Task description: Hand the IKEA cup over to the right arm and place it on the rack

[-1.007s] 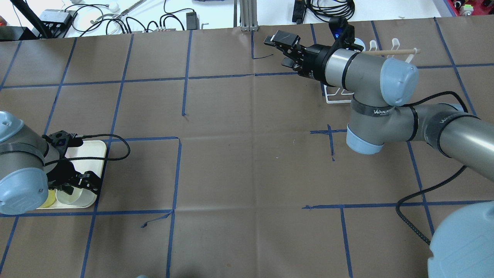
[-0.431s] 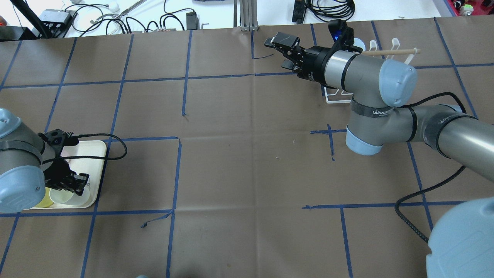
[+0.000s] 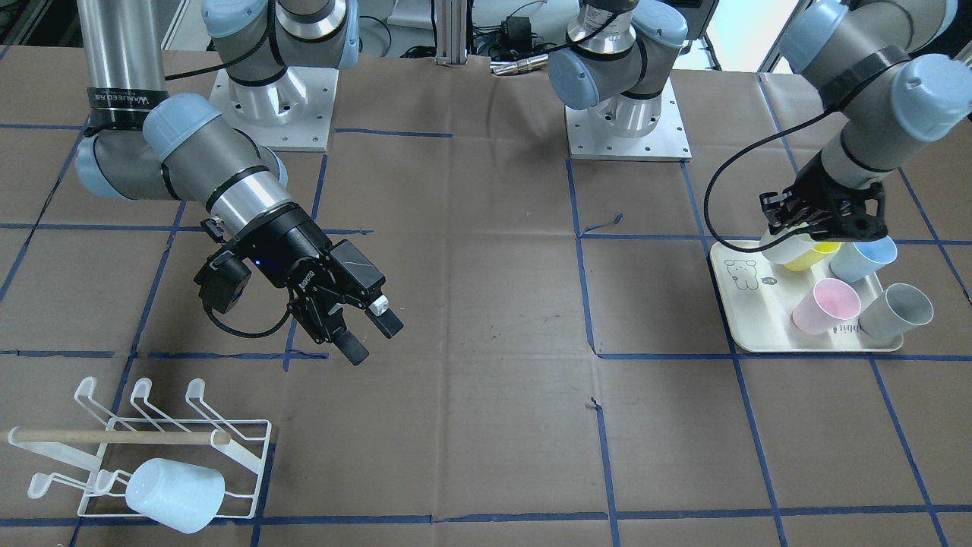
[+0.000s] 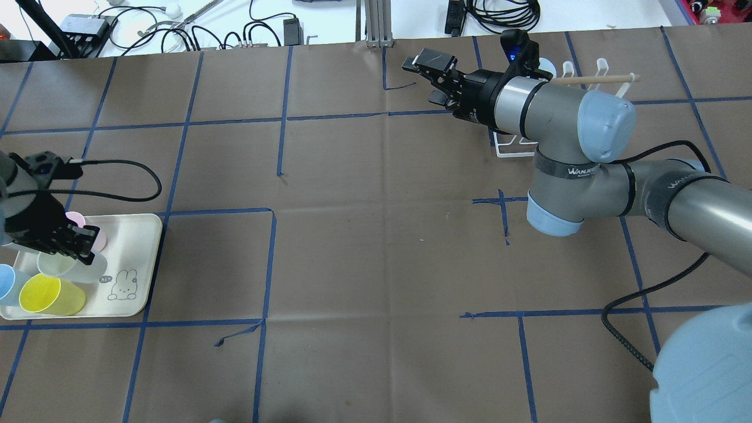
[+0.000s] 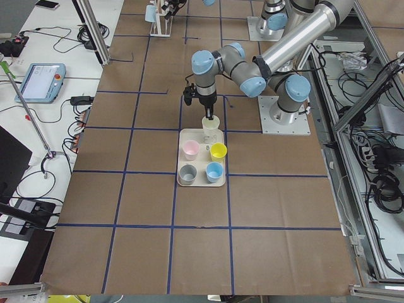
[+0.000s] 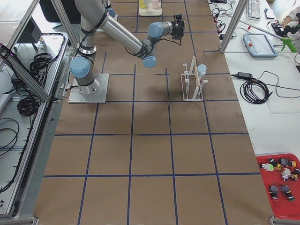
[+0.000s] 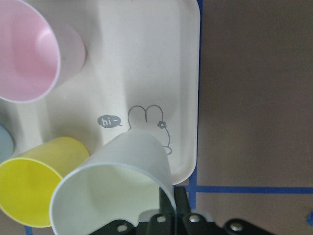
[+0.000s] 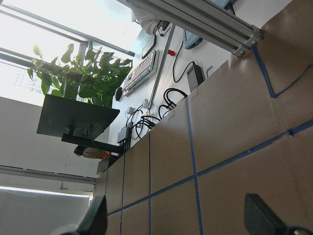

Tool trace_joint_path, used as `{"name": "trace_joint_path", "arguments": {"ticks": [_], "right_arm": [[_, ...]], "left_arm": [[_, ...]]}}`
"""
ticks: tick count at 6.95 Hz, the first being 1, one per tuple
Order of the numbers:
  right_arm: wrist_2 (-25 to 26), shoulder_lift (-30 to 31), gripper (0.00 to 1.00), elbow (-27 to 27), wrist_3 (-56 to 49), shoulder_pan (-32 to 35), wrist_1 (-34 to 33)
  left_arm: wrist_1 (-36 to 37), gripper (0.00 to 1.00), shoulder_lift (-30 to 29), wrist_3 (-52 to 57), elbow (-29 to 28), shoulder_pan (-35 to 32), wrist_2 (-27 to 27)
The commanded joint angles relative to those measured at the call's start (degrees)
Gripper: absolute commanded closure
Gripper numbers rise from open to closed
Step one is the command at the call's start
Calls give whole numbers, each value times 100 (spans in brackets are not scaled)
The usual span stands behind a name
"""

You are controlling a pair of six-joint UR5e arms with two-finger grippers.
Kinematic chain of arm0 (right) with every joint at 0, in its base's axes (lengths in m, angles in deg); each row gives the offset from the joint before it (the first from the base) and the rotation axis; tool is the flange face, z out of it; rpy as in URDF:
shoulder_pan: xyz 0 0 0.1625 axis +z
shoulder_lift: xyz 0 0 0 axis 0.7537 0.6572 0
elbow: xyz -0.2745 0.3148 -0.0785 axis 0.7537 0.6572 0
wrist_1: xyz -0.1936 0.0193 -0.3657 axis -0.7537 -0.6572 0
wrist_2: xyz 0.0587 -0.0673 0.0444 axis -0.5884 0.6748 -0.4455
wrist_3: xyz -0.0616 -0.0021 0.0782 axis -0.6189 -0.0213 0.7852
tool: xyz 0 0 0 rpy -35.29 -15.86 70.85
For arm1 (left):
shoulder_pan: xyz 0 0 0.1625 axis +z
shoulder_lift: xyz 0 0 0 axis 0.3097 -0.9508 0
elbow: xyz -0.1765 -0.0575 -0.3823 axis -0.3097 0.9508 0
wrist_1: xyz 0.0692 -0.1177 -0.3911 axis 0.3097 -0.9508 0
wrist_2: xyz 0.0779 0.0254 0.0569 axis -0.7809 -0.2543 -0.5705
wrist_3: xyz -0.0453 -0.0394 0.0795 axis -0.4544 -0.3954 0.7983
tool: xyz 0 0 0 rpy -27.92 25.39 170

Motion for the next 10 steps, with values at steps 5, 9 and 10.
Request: {"name": "trace_joint_path", "arguments": {"ticks": [5, 9, 10], "right_arm": [[-25, 25, 0, 0, 2, 0, 9], [-34, 43, 1, 0, 1272, 184, -105], [-17, 43, 1, -9, 1538, 202, -410]], "left_arm": [[281, 100, -1714, 350, -2795, -817, 2394], [2635, 100, -1902, 552, -1808, -960, 4846], [3697, 100, -1919, 535, -1168, -960, 5208]]}}
